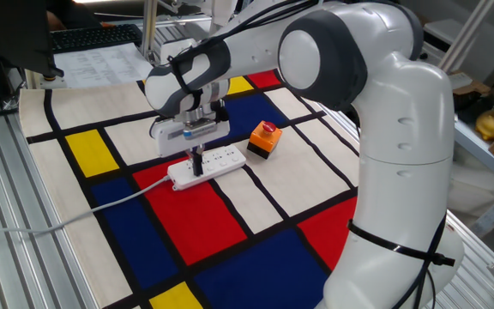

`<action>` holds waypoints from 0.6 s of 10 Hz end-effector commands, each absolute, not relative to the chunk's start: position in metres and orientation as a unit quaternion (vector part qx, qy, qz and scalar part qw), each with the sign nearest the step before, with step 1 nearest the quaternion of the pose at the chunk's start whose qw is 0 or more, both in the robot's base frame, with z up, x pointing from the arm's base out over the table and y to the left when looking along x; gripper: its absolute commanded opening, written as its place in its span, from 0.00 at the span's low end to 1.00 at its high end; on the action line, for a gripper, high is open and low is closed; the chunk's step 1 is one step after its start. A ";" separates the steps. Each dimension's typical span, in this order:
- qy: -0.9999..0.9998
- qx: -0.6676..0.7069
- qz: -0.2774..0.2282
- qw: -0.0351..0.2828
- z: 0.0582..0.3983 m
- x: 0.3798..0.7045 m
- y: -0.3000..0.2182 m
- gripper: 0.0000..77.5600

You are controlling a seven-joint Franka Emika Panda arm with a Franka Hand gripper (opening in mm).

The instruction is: Turn on the power strip by pressing the button

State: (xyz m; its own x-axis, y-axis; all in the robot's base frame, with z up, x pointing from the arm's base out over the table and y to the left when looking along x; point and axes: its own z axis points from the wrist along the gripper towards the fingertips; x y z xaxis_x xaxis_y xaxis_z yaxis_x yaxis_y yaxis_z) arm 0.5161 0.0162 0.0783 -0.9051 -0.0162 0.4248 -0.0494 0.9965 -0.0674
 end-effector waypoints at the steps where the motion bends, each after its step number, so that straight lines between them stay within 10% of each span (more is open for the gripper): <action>1: -0.968 0.004 0.052 0.244 0.089 0.509 0.024 0.00; 6: -0.983 0.009 0.041 0.181 0.145 0.507 0.024 0.00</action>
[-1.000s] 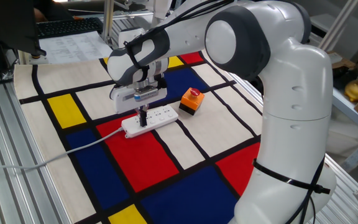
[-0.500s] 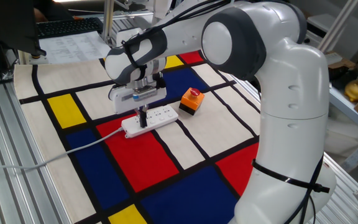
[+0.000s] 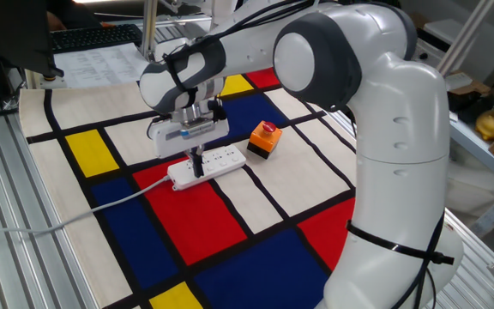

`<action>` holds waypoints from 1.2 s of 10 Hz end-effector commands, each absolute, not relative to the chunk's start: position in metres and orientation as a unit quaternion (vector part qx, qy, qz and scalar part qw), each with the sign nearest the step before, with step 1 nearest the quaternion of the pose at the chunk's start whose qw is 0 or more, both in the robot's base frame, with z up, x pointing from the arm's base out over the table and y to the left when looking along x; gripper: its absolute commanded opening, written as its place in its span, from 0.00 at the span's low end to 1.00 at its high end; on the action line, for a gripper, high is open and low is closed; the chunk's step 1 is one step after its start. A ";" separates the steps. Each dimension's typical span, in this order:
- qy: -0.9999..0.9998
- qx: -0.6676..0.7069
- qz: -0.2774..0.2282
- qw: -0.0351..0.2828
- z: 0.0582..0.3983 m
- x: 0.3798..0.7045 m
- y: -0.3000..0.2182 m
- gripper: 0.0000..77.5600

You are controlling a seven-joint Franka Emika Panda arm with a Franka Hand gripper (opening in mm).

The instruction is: Turn on the power strip by pressing the button

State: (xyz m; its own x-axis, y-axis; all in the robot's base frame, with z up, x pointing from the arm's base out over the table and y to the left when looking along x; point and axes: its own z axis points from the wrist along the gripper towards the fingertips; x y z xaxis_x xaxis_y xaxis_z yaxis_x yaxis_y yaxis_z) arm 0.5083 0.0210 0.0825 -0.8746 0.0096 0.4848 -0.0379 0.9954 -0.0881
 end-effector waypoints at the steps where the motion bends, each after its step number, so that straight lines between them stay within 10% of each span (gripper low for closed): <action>1: -0.987 0.009 0.036 0.156 0.162 0.505 0.022 0.00; 12: -0.998 0.001 0.019 0.062 0.221 0.499 0.010 0.00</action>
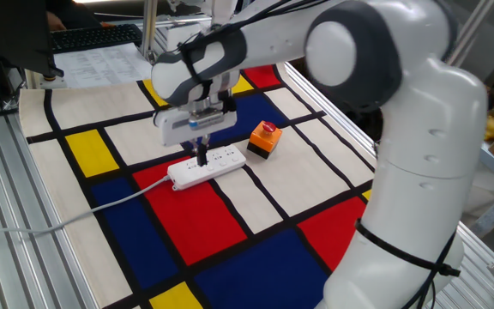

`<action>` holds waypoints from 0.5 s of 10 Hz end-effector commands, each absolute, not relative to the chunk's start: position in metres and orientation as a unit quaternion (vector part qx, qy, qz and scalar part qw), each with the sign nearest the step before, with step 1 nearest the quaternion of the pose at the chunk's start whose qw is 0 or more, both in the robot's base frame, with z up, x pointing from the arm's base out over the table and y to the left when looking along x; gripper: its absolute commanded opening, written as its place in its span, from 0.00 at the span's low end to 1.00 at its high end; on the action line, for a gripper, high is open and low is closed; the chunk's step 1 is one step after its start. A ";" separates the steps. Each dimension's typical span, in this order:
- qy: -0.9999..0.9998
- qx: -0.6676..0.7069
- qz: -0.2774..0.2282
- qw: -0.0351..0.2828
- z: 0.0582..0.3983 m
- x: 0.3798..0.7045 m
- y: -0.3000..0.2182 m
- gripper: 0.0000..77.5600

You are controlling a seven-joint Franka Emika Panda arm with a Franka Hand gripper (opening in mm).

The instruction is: Turn on the power strip by pressing the button

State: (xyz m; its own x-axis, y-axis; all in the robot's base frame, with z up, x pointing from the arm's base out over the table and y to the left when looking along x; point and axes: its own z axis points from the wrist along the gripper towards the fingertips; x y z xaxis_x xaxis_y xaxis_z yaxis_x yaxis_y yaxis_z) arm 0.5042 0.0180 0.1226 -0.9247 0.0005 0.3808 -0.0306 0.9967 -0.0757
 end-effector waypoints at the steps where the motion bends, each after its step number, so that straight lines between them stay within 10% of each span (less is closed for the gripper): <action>1: -0.998 0.001 0.019 0.062 0.221 0.499 0.010 0.00; 5: -0.999 -0.002 0.016 0.032 0.231 0.507 0.013 0.00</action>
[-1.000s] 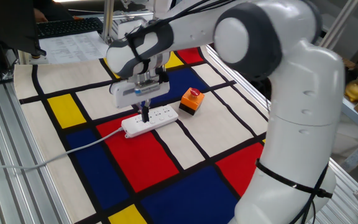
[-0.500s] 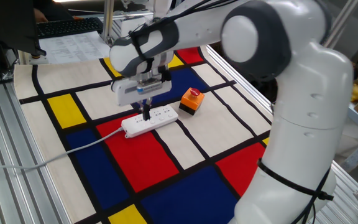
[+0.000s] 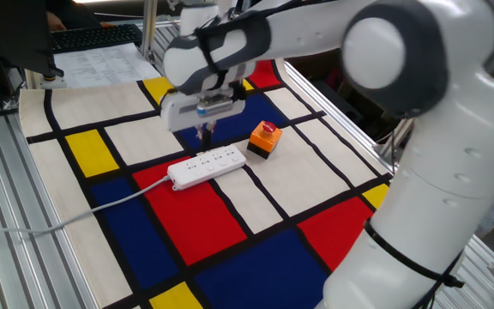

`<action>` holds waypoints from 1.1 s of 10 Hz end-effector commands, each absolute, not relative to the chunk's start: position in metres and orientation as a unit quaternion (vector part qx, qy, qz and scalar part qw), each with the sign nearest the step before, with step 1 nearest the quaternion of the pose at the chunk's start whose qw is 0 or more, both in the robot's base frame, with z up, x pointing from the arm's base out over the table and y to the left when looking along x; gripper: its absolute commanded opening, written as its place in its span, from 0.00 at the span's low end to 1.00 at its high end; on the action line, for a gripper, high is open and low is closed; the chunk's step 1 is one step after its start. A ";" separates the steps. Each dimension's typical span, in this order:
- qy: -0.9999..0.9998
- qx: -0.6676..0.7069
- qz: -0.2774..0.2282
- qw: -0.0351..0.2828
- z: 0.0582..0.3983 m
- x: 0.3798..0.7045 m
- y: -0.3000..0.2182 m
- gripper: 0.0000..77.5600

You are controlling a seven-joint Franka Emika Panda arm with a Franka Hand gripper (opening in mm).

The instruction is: Turn on the power strip by pressing the button

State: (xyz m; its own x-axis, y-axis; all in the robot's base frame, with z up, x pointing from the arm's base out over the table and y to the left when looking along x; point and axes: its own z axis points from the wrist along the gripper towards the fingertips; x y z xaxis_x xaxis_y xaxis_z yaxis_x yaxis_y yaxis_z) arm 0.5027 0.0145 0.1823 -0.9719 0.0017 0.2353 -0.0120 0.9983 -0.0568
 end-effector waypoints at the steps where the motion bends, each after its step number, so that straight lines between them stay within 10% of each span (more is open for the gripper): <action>1: -1.000 -0.004 0.013 0.024 0.232 0.508 0.014 0.00; 11: -1.000 -0.014 -0.006 0.022 0.252 0.478 0.004 0.00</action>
State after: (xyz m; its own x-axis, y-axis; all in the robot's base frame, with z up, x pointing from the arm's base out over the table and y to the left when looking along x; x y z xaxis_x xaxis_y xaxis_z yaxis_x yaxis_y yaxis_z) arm 0.4840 0.0038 0.2528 -0.9982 0.0294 0.0521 0.0301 0.9995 0.0118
